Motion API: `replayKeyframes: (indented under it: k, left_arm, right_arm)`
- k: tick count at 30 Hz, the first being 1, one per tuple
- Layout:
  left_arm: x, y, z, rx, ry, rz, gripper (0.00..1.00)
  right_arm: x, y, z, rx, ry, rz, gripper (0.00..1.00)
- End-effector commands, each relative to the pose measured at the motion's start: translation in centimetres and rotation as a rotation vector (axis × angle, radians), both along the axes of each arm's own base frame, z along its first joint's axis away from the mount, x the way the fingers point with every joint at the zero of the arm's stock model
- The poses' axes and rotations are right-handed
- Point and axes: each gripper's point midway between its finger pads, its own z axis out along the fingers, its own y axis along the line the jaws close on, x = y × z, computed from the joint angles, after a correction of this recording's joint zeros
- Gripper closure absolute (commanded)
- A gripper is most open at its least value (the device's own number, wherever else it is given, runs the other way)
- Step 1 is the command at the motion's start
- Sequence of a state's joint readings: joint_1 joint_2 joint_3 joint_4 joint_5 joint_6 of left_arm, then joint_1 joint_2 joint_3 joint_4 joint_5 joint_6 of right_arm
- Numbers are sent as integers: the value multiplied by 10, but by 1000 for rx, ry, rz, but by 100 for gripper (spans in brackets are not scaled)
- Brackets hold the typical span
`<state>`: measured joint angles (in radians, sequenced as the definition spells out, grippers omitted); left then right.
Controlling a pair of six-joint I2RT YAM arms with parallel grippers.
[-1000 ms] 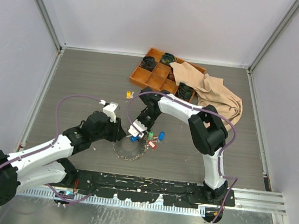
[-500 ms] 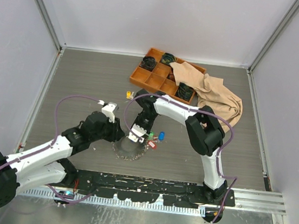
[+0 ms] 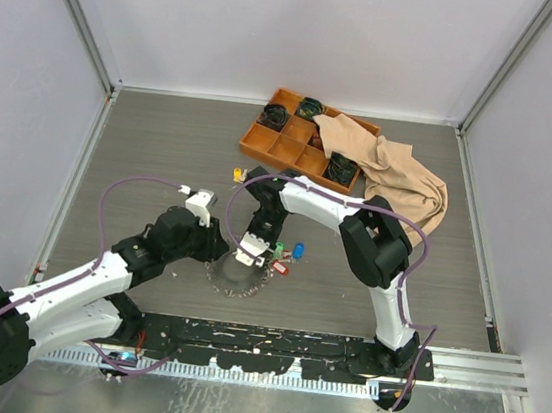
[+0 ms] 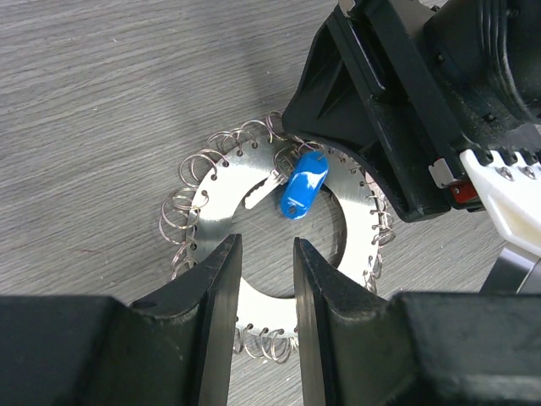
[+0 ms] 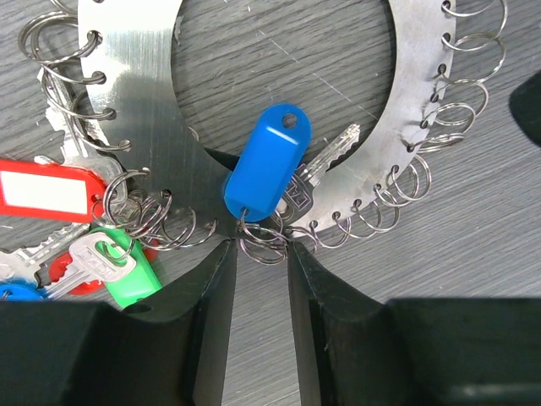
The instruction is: Remove the keys from the keyring
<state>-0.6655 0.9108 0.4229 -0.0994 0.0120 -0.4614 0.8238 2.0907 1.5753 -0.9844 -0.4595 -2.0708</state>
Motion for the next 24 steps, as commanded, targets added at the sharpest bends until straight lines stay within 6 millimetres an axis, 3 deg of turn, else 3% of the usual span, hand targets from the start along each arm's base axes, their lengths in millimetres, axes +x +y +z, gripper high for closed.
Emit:
replayKeyframes:
  k: [1,24]
  left_arm:
    - [4,1,7,-19,-28,9,68]
    - [4,0,11,-31,-29,5,69]
  right_arm:
    - [3,4,10,8,-41,62,64]
    - [4,-4,26,23,-74,-30,77]
